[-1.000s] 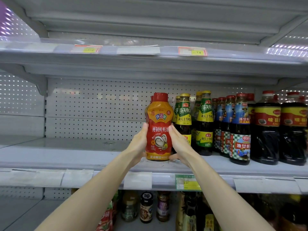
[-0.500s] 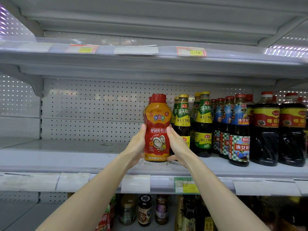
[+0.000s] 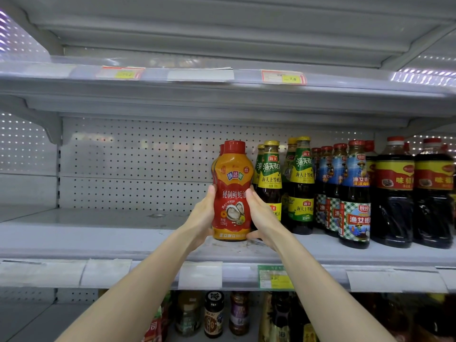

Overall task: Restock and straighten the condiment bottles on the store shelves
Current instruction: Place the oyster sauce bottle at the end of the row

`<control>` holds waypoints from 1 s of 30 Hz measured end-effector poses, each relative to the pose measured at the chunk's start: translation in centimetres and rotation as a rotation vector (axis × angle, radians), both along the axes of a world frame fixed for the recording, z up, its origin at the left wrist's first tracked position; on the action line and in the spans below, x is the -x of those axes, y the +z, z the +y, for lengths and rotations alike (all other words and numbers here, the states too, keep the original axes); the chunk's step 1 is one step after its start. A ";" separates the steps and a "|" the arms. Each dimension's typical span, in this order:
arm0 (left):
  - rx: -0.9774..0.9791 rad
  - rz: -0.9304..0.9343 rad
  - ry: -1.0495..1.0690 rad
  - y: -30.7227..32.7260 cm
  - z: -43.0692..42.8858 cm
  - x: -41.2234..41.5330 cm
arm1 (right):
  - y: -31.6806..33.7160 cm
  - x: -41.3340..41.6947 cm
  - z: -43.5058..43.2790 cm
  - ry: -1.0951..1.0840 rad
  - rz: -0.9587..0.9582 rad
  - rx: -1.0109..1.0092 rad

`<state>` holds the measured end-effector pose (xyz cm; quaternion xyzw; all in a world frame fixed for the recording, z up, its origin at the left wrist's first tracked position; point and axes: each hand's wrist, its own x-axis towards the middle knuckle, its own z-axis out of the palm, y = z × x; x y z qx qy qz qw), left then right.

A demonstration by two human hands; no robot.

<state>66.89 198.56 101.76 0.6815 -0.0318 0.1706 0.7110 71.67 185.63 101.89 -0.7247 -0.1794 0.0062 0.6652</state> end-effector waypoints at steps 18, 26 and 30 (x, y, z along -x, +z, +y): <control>0.007 -0.019 -0.009 0.0 0.3 0.1 | -0.1 -0.2 0.5 -0.001 -0.025 0.003; -0.013 0.000 -0.016 0.3 0.2 0.3 | 0.1 0.2 0.3 0.002 -0.044 0.007; -0.019 -0.003 -0.005 0.5 0.0 0.7 | 0.0 0.1 0.4 -0.012 -0.063 0.011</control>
